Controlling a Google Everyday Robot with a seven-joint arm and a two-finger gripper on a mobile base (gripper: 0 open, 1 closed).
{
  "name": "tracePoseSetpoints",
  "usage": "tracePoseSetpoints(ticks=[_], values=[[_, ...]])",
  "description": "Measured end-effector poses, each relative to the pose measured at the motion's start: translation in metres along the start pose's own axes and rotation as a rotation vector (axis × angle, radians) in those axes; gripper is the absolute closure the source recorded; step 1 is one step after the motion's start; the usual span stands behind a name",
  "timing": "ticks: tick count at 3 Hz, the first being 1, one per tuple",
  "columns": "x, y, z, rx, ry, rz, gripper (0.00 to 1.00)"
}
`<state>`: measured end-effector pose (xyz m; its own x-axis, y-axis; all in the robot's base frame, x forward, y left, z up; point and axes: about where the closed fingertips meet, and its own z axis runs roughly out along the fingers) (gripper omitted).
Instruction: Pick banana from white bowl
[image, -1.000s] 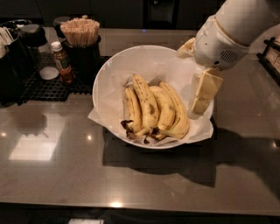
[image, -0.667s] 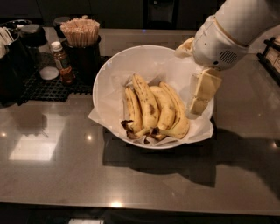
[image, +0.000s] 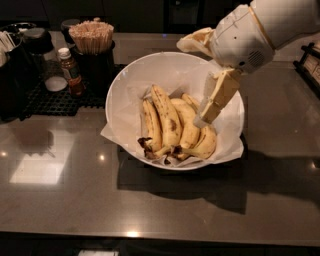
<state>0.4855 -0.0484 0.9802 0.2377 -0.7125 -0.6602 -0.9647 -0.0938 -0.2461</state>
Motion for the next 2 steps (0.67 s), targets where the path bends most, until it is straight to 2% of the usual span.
tracePoseSetpoints(ticks=[1,2], values=[[-0.028,-0.005,0.010,-0.047,-0.103,-0.014,0.00],[-0.043,-0.005,0.027,-0.087,-0.135,-0.030,0.00]])
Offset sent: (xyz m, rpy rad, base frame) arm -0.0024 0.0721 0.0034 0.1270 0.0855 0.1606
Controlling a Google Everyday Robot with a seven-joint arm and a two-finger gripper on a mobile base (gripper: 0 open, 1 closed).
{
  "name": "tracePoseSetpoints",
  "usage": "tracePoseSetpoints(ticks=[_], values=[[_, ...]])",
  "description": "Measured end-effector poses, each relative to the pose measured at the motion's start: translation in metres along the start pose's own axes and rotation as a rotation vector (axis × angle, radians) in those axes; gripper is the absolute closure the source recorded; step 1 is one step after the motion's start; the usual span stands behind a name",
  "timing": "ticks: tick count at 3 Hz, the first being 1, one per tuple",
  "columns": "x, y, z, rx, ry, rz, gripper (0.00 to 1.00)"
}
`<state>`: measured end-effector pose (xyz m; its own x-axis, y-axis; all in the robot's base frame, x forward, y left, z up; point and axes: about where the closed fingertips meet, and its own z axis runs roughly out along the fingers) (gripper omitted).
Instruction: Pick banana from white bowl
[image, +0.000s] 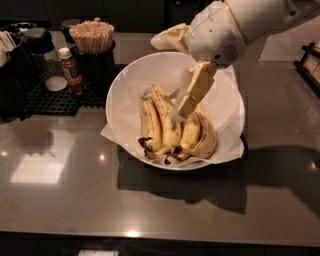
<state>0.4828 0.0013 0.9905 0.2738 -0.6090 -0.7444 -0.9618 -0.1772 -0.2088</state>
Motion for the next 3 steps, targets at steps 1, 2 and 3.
tracePoseSetpoints(ticks=[1,2,3], values=[[0.005,0.000,0.019,-0.049,0.017,0.026,0.00],[0.021,0.004,0.037,-0.103,0.076,0.109,0.00],[0.036,0.004,0.038,-0.087,0.187,0.251,0.00]])
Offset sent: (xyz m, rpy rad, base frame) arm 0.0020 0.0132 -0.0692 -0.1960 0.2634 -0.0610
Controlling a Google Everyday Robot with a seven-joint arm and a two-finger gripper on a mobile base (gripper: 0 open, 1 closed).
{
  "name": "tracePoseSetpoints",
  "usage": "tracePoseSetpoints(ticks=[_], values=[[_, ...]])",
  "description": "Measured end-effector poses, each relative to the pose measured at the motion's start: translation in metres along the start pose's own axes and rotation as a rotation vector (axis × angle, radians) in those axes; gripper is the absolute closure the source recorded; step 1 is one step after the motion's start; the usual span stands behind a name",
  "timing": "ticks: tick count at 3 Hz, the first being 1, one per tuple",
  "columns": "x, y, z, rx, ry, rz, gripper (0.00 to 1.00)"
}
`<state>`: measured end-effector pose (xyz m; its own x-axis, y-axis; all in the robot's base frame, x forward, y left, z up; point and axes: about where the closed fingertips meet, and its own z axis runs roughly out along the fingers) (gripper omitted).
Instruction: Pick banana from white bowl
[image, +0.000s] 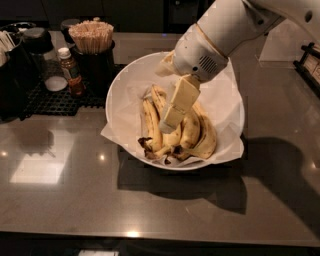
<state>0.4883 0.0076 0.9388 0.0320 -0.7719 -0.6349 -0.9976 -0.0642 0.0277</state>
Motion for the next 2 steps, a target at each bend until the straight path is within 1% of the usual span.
tracePoseSetpoints(ticks=[1,2], values=[[-0.0008,-0.0010,0.0007,0.003,-0.001,0.082,0.00],[0.0064,-0.0064,0.0053,0.030,-0.040,0.178,0.00]])
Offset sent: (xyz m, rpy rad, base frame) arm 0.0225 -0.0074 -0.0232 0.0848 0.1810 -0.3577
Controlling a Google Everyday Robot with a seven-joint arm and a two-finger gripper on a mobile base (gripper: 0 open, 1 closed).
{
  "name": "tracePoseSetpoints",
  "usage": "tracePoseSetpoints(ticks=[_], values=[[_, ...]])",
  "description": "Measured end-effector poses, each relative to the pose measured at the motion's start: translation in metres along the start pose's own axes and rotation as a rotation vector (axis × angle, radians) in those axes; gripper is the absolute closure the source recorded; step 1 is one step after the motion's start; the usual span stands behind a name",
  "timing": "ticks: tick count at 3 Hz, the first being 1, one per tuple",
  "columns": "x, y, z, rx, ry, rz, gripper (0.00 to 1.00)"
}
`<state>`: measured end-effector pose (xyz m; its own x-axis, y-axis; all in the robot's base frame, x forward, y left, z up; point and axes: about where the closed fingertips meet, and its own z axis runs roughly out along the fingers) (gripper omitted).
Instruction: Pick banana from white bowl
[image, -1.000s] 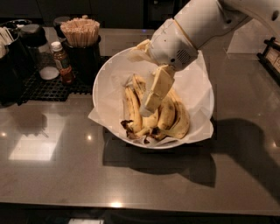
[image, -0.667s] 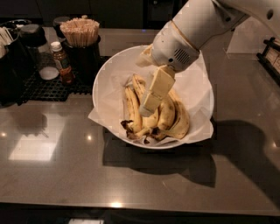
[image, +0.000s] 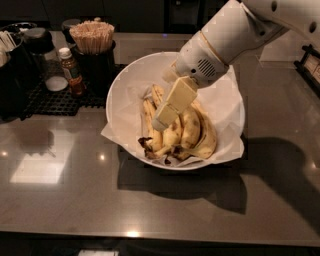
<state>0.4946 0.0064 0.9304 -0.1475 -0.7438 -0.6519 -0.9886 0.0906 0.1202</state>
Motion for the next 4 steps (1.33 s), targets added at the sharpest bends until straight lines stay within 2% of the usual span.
tracePoseSetpoints(ticks=[1,2,3,4], values=[[0.0051,-0.0120,0.0101,0.065,-0.030,0.191,0.00],[0.0026,-0.0131,0.0113,0.069,-0.039,0.271,0.00],[0.0026,-0.0131,0.0113,0.069,-0.039,0.271,0.00],[0.0037,-0.0167,0.0197,0.064,-0.041,0.303,0.00]])
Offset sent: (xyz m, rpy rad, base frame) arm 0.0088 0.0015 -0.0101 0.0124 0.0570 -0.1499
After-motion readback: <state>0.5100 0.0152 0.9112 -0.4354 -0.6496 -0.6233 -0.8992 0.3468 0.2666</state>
